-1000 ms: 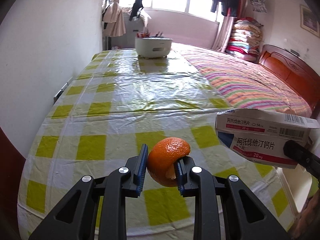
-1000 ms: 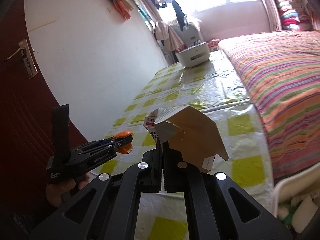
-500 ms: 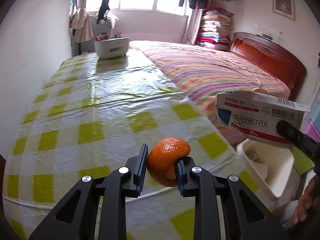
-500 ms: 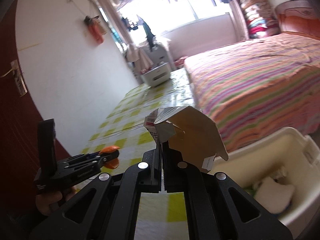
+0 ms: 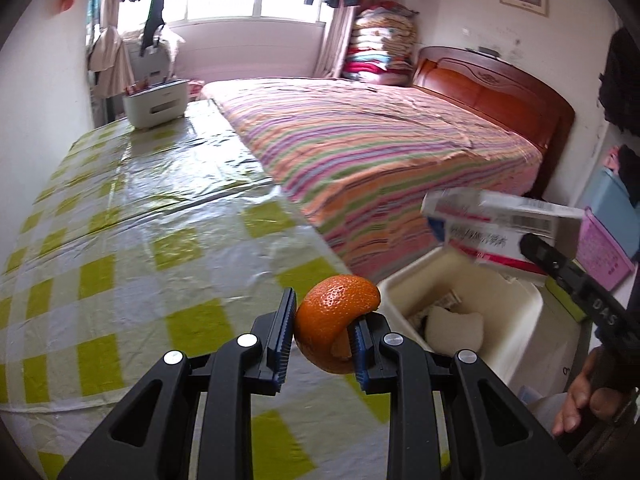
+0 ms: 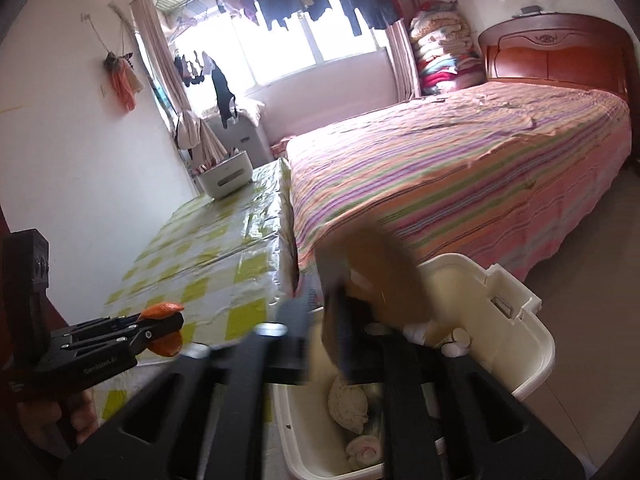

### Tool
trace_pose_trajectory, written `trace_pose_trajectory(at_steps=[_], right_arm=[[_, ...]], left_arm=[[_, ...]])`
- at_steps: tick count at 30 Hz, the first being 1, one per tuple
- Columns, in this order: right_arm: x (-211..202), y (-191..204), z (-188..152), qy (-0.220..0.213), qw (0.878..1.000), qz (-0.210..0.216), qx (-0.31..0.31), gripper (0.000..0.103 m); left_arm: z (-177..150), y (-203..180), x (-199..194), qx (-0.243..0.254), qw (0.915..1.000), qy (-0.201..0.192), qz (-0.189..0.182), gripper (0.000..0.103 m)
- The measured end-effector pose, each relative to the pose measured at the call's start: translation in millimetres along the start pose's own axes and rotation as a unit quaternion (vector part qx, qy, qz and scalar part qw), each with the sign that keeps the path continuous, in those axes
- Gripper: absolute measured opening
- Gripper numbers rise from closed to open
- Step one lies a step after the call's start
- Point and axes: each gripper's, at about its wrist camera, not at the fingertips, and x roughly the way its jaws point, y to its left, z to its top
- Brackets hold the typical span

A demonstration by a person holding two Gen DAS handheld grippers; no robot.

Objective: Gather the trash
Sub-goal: 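Carry the orange and paper box over the cream bin with both tools, then open the right tool to drop the paper box into the bin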

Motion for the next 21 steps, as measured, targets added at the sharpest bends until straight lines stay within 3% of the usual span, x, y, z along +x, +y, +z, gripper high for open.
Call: trace_pose_trajectory(at_steps=[1, 2, 15, 21], right_arm=[[1.3, -2.7, -0.1, 0.0, 1.0, 0.001, 0.002, 0.08], [1.5, -7.4, -0.2, -0.004, 1.0, -0.004, 0.008, 0.086], [-26.0, -69.5, 6.4, -0.1, 0.988, -0.014, 0.119, 0.086], [-24.3, -83.1, -4.5, -0.109, 0.982, -0.013, 0.154, 0.086]], left_arm=[[0.2, -4.2, 0.7, 0.003, 1.0, 0.001, -0.002, 0.025], [0.9, -9.0, 2.2, 0.006, 1.0, 0.003, -0.004, 0.025], [5.8, -45.9, 22.4, 0.033, 0.9991, 0.021, -0.014, 0.025], [7.5, -66.3, 38.9, 0.049, 0.9981, 0.035, -0.016, 0.025]])
